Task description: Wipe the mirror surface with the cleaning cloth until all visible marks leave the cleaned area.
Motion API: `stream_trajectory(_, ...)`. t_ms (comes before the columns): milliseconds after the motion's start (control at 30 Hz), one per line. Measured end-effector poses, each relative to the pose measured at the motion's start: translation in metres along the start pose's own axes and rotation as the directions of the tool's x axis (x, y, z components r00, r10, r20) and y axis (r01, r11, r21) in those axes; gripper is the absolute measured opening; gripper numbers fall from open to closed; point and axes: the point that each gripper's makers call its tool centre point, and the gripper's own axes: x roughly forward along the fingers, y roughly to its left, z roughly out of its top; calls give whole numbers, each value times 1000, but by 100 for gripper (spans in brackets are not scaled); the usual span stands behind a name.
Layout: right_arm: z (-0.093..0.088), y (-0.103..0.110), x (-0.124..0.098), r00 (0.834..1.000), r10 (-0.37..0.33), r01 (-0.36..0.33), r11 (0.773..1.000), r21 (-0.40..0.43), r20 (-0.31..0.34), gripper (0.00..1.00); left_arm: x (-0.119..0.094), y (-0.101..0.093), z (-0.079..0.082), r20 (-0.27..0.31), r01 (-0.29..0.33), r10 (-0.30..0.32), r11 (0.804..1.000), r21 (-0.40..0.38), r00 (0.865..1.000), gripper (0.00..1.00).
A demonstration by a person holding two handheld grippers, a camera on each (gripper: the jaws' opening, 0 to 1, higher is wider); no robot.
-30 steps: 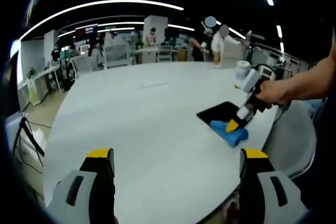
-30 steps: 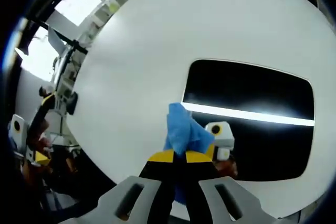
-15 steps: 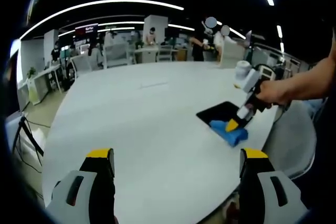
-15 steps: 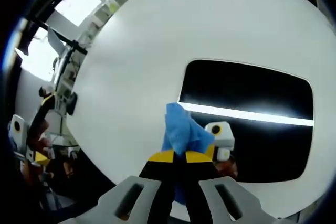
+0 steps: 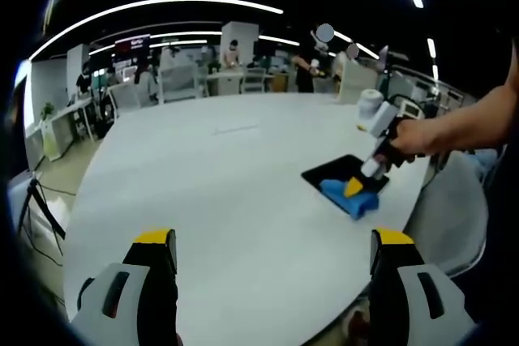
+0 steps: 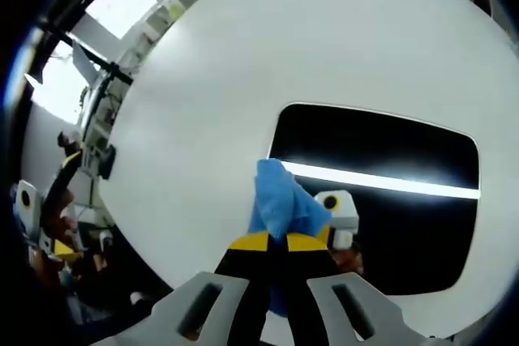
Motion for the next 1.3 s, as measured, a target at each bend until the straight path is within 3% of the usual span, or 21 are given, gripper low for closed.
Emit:
stream_trajectory(800,27,-6,8,1000,-5,5,1000,-20,4,0,3,2,6,-9,-1,1,1000,11,1000,99)
stream_trajectory(1300,47,-13,13,1000,-10,10,1000,-27,5,0,1,-3,-2,-16,-3,3,1000,-3,1000,99)
